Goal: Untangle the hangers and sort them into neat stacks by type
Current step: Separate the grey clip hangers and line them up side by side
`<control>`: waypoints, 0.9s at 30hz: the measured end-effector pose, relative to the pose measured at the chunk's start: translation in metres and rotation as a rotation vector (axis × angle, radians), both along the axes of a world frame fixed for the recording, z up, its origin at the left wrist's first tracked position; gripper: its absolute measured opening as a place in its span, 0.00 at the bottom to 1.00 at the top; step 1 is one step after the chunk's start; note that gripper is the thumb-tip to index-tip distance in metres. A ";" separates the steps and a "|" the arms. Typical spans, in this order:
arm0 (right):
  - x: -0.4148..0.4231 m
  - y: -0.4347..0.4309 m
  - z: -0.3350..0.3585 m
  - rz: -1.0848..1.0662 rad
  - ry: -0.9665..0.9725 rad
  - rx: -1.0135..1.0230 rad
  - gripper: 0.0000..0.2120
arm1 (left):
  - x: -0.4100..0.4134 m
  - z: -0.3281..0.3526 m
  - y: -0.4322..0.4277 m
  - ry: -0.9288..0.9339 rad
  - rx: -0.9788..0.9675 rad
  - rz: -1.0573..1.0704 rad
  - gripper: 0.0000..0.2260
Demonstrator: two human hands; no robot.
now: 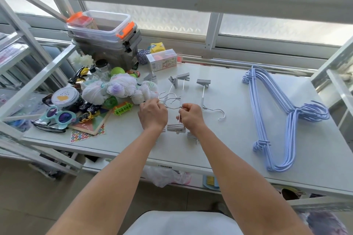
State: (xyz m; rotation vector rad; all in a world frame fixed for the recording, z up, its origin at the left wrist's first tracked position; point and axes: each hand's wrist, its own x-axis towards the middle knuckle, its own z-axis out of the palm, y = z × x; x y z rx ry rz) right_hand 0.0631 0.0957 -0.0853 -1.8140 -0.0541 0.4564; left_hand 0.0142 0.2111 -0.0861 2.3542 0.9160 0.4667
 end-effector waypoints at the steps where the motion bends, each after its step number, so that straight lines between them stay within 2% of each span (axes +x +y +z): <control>1: -0.001 0.001 -0.001 -0.009 -0.022 0.003 0.14 | 0.000 -0.001 0.001 0.015 0.005 -0.010 0.14; 6: -0.007 0.008 -0.003 0.016 -0.139 -0.026 0.06 | -0.001 -0.009 -0.004 0.066 0.069 -0.083 0.14; 11: -0.008 0.009 -0.001 0.126 -0.158 -0.176 0.11 | 0.001 -0.010 0.002 0.048 0.034 -0.064 0.13; 15: -0.009 0.010 0.007 0.167 -0.243 -0.310 0.04 | 0.003 -0.010 0.012 0.013 -0.043 -0.003 0.14; 17: -0.008 0.009 0.005 0.189 -0.282 -0.394 0.14 | 0.005 -0.009 0.020 0.043 -0.119 -0.011 0.14; 19: -0.009 0.008 0.003 0.207 -0.279 -0.429 0.13 | 0.009 -0.007 0.027 0.094 -0.154 -0.053 0.12; 23: -0.006 0.006 -0.005 0.235 -0.285 -0.433 0.08 | 0.019 -0.005 0.041 0.140 -0.213 -0.112 0.12; 27: -0.001 -0.008 -0.012 0.155 -0.241 -0.296 0.08 | 0.034 -0.018 0.074 0.154 -0.251 -0.092 0.23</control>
